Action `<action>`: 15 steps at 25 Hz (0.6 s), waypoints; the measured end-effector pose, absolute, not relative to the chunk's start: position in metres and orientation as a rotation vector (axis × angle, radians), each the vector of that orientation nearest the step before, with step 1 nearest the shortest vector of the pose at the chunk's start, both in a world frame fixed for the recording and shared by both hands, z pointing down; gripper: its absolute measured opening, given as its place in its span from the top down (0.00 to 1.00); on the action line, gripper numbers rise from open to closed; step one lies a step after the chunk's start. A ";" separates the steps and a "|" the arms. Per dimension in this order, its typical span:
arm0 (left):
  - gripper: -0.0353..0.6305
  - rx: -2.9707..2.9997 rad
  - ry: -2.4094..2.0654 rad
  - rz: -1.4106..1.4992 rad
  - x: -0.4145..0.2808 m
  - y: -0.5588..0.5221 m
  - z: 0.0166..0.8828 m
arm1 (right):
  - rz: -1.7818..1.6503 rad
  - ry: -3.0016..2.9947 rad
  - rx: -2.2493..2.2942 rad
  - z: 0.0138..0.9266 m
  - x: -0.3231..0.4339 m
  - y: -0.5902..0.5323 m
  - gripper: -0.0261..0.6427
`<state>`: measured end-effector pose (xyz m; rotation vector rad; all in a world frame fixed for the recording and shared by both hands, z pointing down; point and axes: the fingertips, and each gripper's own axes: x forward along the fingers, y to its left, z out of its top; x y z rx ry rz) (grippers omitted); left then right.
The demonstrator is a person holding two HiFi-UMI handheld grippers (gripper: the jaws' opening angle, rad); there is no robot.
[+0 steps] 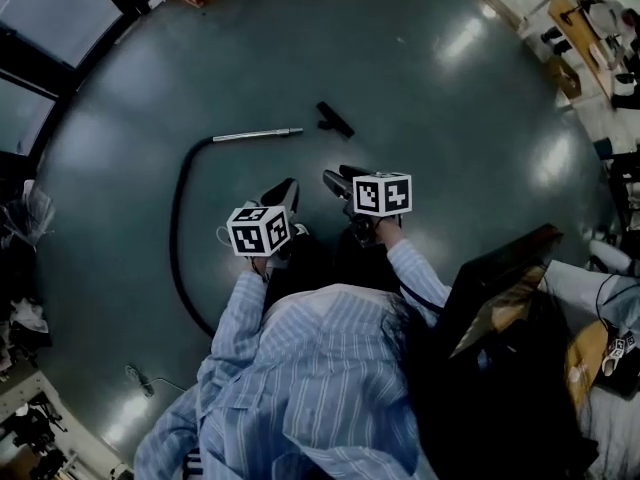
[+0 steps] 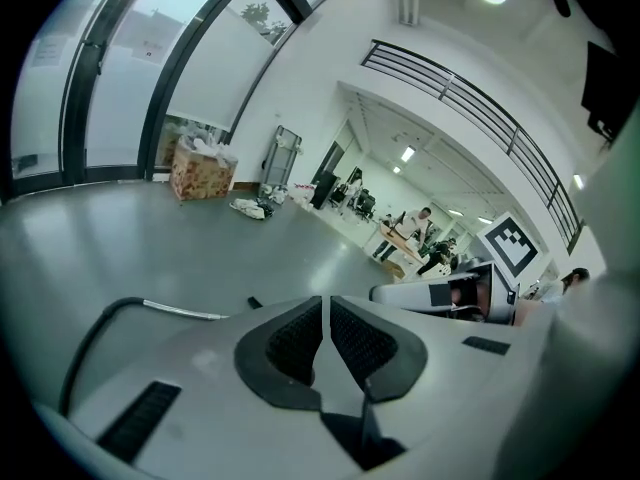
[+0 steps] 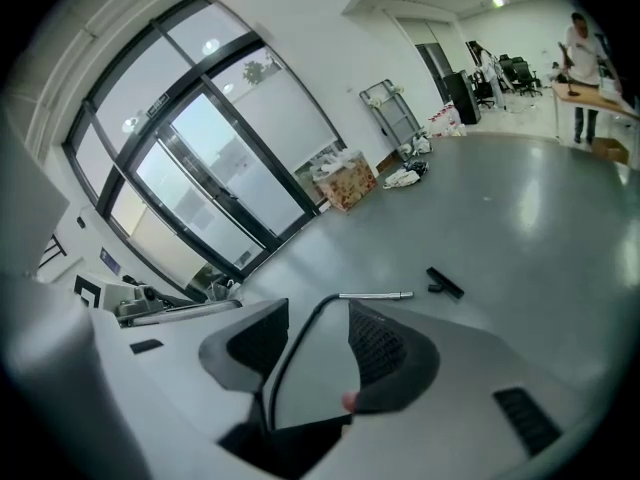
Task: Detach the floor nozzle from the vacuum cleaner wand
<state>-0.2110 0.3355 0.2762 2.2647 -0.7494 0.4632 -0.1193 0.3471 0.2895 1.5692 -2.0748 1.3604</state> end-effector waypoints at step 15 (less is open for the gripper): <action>0.90 2.087 -0.894 0.268 -0.115 0.451 0.254 | 1.335 -2.175 1.409 0.275 -0.030 0.478 0.69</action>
